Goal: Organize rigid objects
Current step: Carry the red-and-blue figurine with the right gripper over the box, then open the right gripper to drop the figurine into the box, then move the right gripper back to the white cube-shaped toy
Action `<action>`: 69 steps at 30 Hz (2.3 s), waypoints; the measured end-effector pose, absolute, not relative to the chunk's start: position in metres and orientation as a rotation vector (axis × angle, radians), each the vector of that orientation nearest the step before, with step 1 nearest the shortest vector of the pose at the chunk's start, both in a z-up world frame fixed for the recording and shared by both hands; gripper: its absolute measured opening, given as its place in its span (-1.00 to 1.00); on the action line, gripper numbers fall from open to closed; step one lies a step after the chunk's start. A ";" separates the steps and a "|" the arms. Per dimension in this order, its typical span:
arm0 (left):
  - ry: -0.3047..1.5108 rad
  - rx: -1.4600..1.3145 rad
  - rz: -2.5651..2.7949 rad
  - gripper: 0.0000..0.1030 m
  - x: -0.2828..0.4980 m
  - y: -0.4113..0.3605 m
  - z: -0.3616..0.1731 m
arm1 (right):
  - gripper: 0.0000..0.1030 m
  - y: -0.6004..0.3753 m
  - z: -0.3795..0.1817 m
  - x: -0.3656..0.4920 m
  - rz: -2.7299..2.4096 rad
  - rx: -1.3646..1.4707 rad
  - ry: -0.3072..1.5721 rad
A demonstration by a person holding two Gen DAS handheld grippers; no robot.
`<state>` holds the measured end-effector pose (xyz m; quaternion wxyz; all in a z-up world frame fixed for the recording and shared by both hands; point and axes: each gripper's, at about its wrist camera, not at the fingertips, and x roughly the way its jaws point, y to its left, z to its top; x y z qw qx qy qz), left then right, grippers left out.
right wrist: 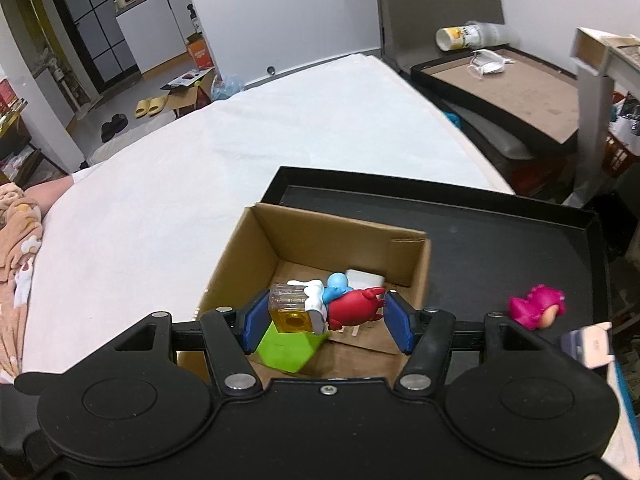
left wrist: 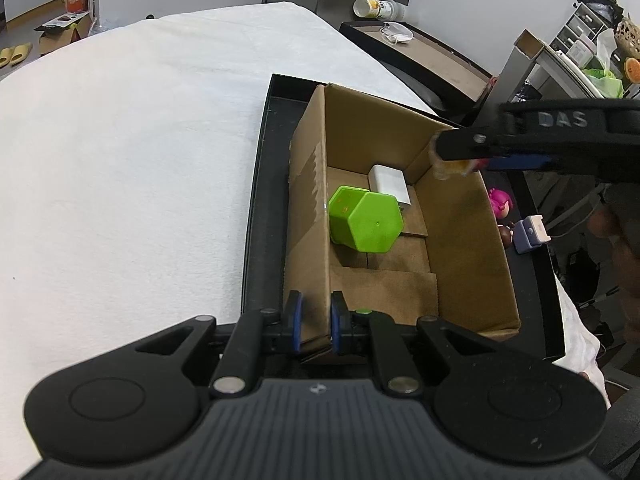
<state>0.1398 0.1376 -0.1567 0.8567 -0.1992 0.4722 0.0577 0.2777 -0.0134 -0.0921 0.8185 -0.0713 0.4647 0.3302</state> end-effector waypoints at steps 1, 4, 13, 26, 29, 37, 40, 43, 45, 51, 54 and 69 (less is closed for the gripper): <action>0.992 -0.420 0.120 -0.74 0.140 0.138 -0.157 | 0.15 -0.009 -0.094 0.278 0.705 -0.152 0.994; 0.991 -0.423 0.116 -0.74 0.140 0.139 -0.157 | 0.15 0.003 -0.098 0.278 0.709 -0.153 1.005; 0.986 -0.438 0.107 -0.73 0.140 0.141 -0.158 | 0.15 0.027 -0.108 0.280 0.703 -0.155 1.019; 0.980 -0.447 0.100 -0.73 0.138 0.144 -0.159 | 0.19 0.011 -0.101 0.277 0.717 -0.153 1.020; 0.981 -0.449 0.101 -0.73 0.138 0.144 -0.159 | 0.19 0.000 -0.095 0.276 0.716 -0.163 1.002; 0.984 -0.437 0.105 -0.73 0.138 0.142 -0.158 | 0.19 -0.034 -0.083 0.276 0.697 -0.182 0.974; 0.986 -0.428 0.108 -0.73 0.139 0.141 -0.157 | 0.19 -0.046 -0.082 0.276 0.695 -0.190 0.978; 0.988 -0.424 0.114 -0.73 0.140 0.139 -0.157 | 0.19 -0.058 -0.083 0.276 0.685 -0.200 0.979; 0.987 -0.421 0.117 -0.74 0.139 0.138 -0.156 | 0.19 -0.067 -0.084 0.276 0.677 -0.201 0.982; 0.991 -0.411 0.126 -0.74 0.140 0.136 -0.156 | 0.19 -0.093 -0.088 0.280 0.647 -0.200 0.987; 0.995 -0.404 0.131 -0.74 0.141 0.135 -0.155 | 0.19 -0.106 -0.089 0.283 0.631 -0.196 0.987; 1.008 -0.379 0.156 -0.74 0.145 0.128 -0.154 | 0.19 -0.172 -0.102 0.307 0.537 -0.124 0.980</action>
